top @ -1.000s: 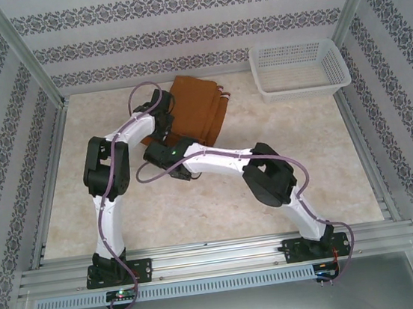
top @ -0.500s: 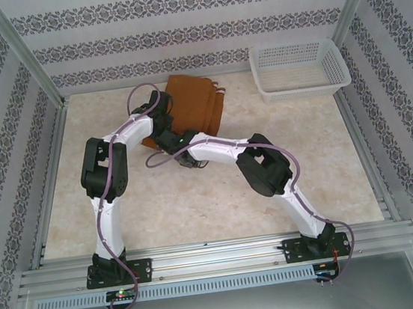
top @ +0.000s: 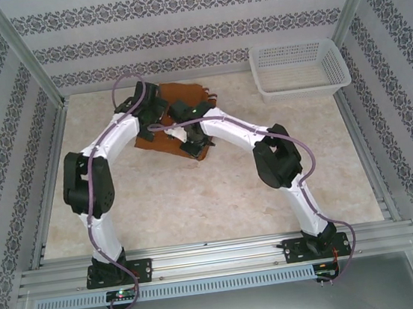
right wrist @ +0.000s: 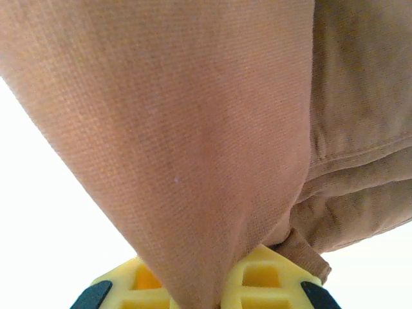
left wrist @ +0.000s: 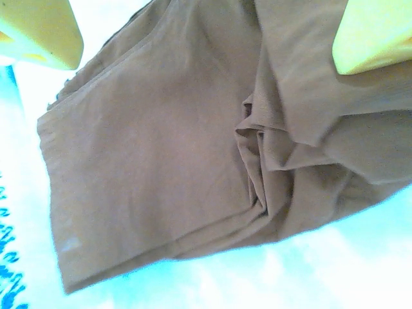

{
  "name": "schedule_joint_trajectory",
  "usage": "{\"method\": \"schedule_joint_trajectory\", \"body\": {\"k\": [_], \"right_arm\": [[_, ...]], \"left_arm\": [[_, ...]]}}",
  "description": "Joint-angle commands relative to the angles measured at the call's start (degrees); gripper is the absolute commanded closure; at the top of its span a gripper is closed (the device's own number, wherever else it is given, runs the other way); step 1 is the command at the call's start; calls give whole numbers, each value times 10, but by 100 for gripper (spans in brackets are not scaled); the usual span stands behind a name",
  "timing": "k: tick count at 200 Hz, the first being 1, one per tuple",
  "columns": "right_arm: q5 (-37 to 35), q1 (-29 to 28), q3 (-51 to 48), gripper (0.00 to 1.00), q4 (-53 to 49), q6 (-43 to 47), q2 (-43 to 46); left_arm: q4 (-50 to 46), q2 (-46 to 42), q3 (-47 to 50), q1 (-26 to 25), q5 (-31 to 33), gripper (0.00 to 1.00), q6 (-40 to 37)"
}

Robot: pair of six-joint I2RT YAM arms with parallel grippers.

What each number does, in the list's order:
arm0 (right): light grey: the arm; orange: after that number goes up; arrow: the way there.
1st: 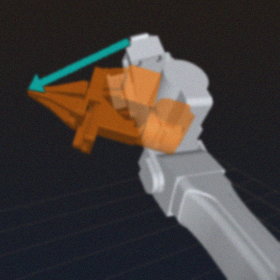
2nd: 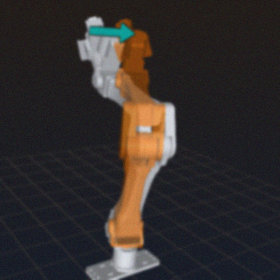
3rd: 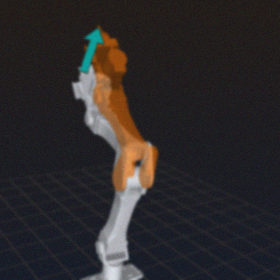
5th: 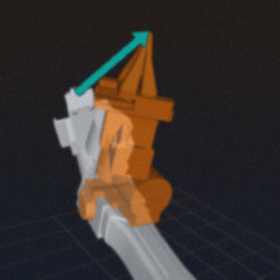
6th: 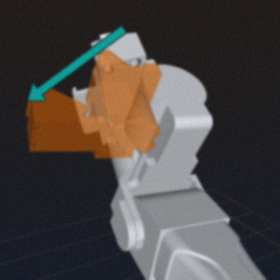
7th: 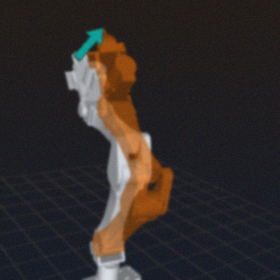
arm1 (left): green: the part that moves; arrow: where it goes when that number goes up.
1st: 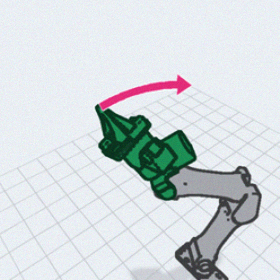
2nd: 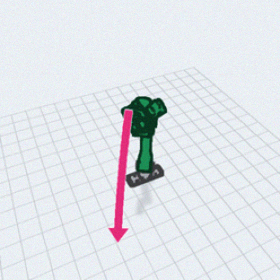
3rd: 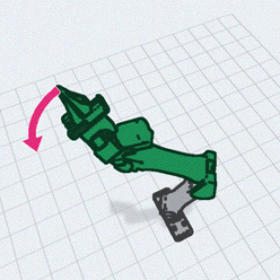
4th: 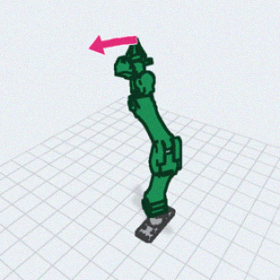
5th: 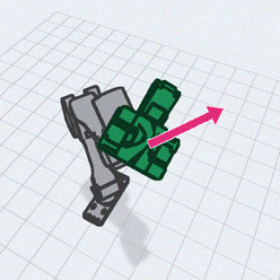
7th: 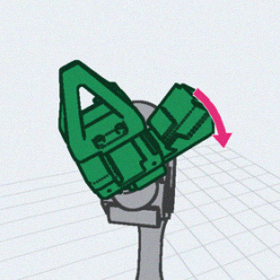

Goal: Roll up the long pants

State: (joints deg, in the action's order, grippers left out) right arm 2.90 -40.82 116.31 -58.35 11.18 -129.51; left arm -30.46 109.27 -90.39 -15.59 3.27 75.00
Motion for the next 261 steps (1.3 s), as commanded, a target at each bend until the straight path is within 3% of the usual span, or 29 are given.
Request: {"method": "schedule_joint_trajectory", "body": {"k": [1, 75, 167, 177, 187, 195, 199, 212, 221, 228, 234, 242, 261], "right_arm": [[93, 19, 53, 100, -78, -38, -17], [253, 57, 122, 100, -152, -71, -66], [289, 56, 109, 100, -163, -71, -31], [289, 56, 108, 100, -166, -69, -29], [286, 56, 110, 100, -170, -67, -28], [281, 55, 109, 100, -174, -65, -28], [277, 55, 107, 100, -175, -64, -28], [246, 52, 98, 100, -171, -61, -22], [200, 46, 87, 88, -162, -62, -13], [146, 39, 75, 46, -151, -71, -4], [95, 31, 65, 29, -144, -75, 5], [33, 17, 52, 20, -135, -74, 17], [-119, -31, 17, 13, -110, -64, 53]], "left_arm": [[-70, -50, 23, 8, 43, 0, -16], [-32, -128, 120, 1, 23, 0, -5], [16, 47, 35, -1, 11, 1, -18], [15, 65, 25, -1, 6, 18, -18], [15, 79, 16, -1, 4, 67, -19], [9, 90, 7, -1, 3, 92, -20], [5, 96, 1, -1, 2, 100, -20], [-9, 114, -16, 0, -6, 100, -23], [-15, 124, -26, 0, -12, 100, -23], [-18, 129, -29, 0, -16, 100, -23], [-19, 132, -31, 0, -19, 100, -23], [-20, 135, -32, 0, -20, 100, -21], [-21, 135, -31, 0, -25, 100, -22]]}}
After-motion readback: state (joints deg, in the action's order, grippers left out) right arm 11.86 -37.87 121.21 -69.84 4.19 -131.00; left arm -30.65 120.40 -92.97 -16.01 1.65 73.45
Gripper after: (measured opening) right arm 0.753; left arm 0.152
